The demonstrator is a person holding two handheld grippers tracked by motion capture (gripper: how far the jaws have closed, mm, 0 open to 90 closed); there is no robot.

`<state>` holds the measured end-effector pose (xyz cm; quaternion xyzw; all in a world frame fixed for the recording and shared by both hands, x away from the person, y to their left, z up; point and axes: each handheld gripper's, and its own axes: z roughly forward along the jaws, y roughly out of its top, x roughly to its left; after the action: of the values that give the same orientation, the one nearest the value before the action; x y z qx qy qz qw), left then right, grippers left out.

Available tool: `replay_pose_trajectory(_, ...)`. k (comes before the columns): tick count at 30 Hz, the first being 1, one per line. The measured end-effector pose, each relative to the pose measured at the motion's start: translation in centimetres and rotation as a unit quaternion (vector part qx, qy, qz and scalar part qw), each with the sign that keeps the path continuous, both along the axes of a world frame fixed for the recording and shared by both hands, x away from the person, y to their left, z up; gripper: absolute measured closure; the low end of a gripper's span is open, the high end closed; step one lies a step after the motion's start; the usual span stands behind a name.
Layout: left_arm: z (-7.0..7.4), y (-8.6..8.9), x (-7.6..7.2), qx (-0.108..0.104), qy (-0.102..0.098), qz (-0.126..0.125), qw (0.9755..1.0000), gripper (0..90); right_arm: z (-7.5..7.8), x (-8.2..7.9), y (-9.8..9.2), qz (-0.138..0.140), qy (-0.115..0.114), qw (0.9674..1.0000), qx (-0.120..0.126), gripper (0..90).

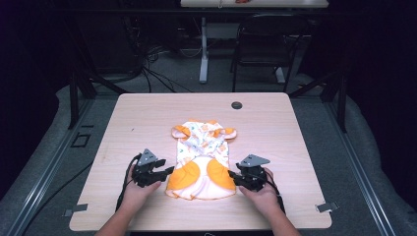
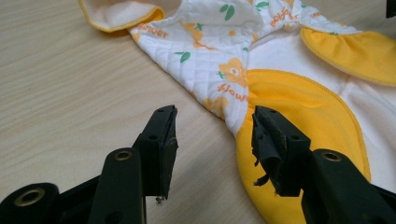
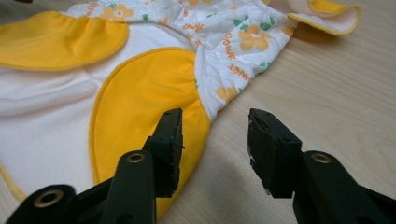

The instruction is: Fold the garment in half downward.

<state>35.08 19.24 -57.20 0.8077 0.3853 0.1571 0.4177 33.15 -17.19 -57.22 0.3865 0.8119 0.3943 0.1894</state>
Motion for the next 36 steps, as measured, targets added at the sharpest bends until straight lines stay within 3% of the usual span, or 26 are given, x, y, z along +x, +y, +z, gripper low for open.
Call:
replay_pose_trajectory(3, 0.1, -0.2, 0.0, 0.003, 0.004, -0.001, 1.0, 51.2, 0.1, 0.1, -0.1, 0.0, 0.003, 1.0, 0.002, 57.7)
replay_pose_trajectory(8, 0.6, -0.8, 0.1, -0.007, -0.009, -0.012, 0.9999, 51.1, 0.9, 0.6, 0.1, 0.008, 0.01, 0.9997, 0.019, 63.1)
replay_pose_trajectory(10, 0.7, -1.3, 0.7, -0.011, 0.002, -0.015, 0.9998, 51.2, 1.4, 1.3, 0.6, 0.014, 0.019, 0.9994, 0.026, 69.2)
replay_pose_trajectory(12, 0.9, -2.0, 1.2, 0.0, 0.002, -0.016, 0.9999, 52.0, 1.6, 1.7, 0.8, 0.018, 0.017, 0.9994, 0.024, 70.5)
replay_pose_trajectory(18, 0.8, -3.5, 3.0, -0.007, 0.01, -0.019, 0.9998, 56.5, 2.0, 4.1, 2.4, 0.016, 0.008, 0.9996, 0.022, 71.8)
replay_pose_trajectory(20, 0.6, -3.8, 3.6, 0.004, 0.012, -0.022, 0.9997, 57.6, 1.8, 4.8, 2.7, 0.017, 0.016, 0.9988, 0.043, 68.8)
replay_pose_trajectory(22, 0.3, -4.2, 4.1, 0.003, 0.019, -0.023, 0.9996, 59.3, 1.6, 5.4, 2.8, 0.013, 0.038, 0.9967, 0.071, 66.1)
replay_pose_trajectory(24, 0.1, -4.3, 4.5, 0.001, 0.018, -0.021, 0.9996, 61.2, 1.3, 6.2, 2.9, 0.003, 0.051, 0.9955, 0.08, 60.6)
replay_pose_trajectory(28, -0.7, -4.2, 5.2, 0.001, 0.033, -0.007, 0.9994, 62.8, 1.0, 7.0, 3.0, -0.013, 0.057, 0.9957, 0.072, 59.2)
replay_pose_trajectory(32, -1.2, -4.0, 5.6, 0.001, 0.041, -0.007, 0.9991, 64.7, 0.5, 7.7, 3.3, -0.02, 0.064, 0.9972, 0.033, 70.0)
replay_pose_trajectory(36, -1.2, -4.0, 5.6, 0.005, 0.038, -0.014, 0.9992, 65.5, 0.1, 8.0, 3.5, -0.014, 0.075, 0.9969, 0.021, 77.3)
